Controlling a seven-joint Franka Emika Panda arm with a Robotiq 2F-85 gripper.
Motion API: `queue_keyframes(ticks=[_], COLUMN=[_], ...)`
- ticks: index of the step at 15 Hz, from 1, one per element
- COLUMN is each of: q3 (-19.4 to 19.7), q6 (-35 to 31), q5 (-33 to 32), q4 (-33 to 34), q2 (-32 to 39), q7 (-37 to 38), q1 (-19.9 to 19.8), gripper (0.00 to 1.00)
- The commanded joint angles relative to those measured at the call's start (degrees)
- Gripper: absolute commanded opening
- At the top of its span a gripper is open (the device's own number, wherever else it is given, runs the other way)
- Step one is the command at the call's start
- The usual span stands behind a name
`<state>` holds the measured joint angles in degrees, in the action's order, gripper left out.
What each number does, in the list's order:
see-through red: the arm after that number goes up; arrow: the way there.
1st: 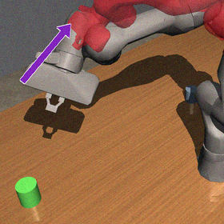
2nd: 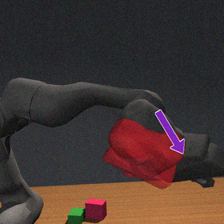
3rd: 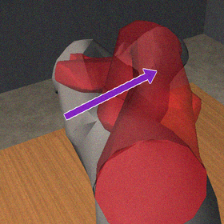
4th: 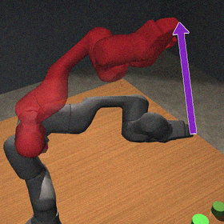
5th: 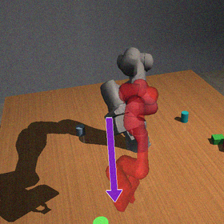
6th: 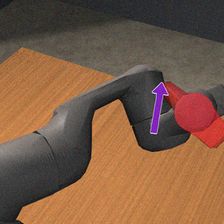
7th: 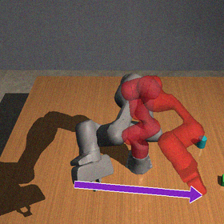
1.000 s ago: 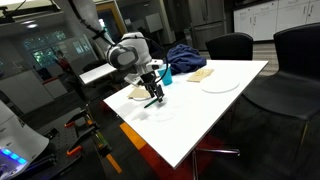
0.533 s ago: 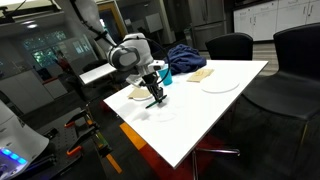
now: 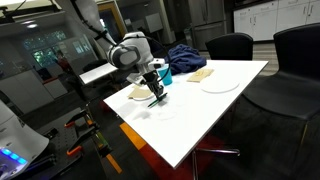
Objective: Pick the pen and put it in the cup
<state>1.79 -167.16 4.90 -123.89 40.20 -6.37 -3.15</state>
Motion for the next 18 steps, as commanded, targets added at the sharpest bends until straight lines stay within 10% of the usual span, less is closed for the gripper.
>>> queue_keyframes(ticks=[1, 18], q3=[-1.01, 1.76], q6=[-1.04, 20.75], q5=[-0.99, -6.51], q4=[-0.7, 8.58], q2=[-3.22, -13.92], q7=[1.58, 2.15], q1=[-0.65, 1.29], gripper=[0.04, 0.04])
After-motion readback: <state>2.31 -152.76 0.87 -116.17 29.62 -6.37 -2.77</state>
